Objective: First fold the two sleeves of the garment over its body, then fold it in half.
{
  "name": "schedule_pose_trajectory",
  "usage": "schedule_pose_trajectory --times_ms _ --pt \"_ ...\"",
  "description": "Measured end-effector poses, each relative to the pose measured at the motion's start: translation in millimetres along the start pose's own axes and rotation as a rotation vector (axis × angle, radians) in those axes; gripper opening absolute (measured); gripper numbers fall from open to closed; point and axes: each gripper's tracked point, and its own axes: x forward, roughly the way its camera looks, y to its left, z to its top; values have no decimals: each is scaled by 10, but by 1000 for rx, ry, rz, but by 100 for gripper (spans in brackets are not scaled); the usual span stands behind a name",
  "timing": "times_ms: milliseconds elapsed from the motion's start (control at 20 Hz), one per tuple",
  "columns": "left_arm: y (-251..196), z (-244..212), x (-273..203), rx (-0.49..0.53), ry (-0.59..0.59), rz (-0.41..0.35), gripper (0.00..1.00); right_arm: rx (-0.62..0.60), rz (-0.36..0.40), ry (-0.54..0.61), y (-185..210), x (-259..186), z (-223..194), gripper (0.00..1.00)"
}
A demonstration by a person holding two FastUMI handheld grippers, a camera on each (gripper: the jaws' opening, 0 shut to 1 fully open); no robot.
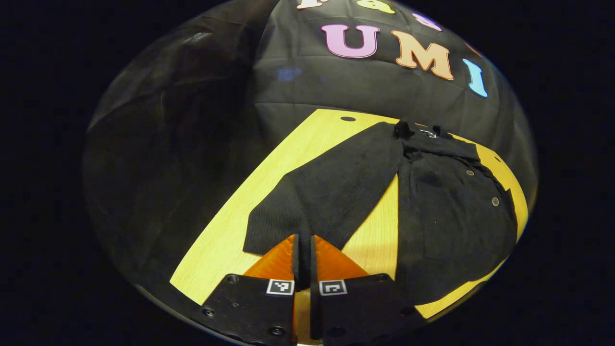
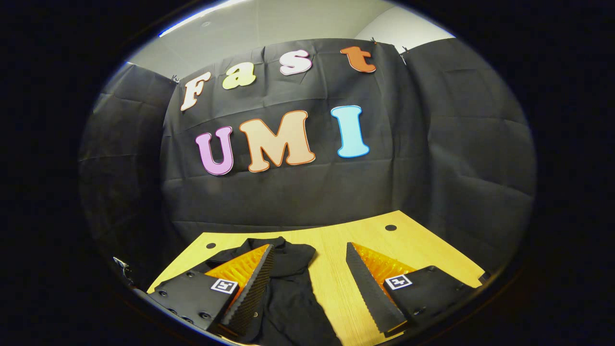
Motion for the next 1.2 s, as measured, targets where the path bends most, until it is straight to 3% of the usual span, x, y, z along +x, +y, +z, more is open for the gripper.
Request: schedule_pose_trajectory --times_ms 50,350,750,800,850,1200 --pt "9 1 7 -14 6 4 0 -4 -2 0 -1 0 -10 95" --pt "-8 -10 -12 -29 33 -11 0 -14 -2 2 16 -22 -34 95" --pt "-32 76 -7 -109 75 36 0 11 -9 19 -27 -20 -99 95" --pt "-48 153 8 -112 70 32 0 8 -10 19 -24 -14 -105 100" --pt "-78 272 19 -113 62 25 0 5 -10 21 -28 -4 -100 95" --pt "-613 1446 6 -109 -73 -61 0 8 0 29 -126 30 -64 95"
